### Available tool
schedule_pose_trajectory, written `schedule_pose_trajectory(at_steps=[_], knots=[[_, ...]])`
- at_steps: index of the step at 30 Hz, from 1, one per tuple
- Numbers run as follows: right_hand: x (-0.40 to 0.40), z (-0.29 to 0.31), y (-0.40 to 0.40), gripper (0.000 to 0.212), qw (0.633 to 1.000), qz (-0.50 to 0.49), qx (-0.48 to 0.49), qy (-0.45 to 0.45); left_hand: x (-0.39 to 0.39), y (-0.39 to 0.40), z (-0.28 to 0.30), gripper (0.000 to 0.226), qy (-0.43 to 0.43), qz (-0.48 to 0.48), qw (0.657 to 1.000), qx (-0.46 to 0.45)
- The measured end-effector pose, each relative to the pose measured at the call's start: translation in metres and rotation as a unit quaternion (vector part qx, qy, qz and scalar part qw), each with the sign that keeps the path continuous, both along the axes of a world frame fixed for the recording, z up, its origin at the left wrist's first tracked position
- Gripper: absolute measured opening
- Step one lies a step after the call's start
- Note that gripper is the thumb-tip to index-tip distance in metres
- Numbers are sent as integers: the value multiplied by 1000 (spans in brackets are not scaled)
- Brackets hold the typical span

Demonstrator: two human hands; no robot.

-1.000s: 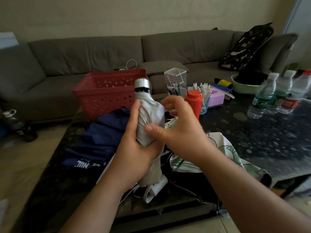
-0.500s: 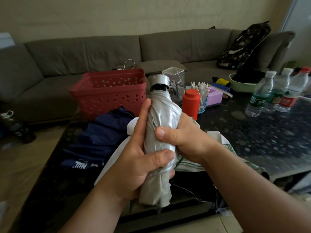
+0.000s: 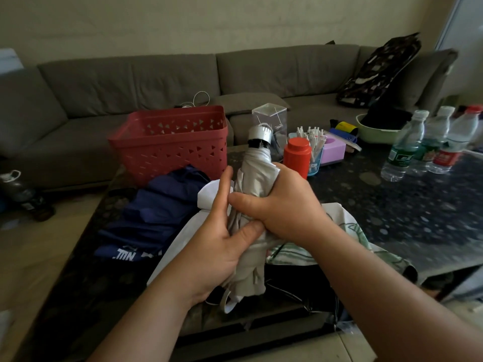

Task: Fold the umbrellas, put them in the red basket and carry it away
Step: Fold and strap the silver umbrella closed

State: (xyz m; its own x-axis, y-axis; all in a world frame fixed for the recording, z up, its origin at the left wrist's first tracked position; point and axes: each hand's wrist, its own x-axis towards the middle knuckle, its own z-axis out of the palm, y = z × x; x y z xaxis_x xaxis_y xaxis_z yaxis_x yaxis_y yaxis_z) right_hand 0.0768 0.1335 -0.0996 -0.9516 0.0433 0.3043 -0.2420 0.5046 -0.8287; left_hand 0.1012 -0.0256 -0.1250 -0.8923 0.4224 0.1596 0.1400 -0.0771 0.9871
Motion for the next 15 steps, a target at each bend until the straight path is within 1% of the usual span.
schedule_pose_trajectory(at_steps=[3, 6, 10, 12, 15], knots=[[-2, 1, 1, 32, 999, 29, -18, 6, 0, 1, -3, 102, 13, -6, 1000, 9], [-4, 1, 1, 31, 995, 71, -67, 8, 1, 1, -4, 104, 28, -9, 1000, 9], [-6, 2, 8, 54, 976, 157, -150, -16, 0, -2, -3, 99, 37, -11, 999, 8], [-4, 5, 13, 54, 969, 180, -170, -10, 1, -4, -2, 98, 48, -19, 999, 13], [0, 8, 15, 54, 968, 171, -183, 22, 6, -1, 0, 99, 56, -25, 997, 36]])
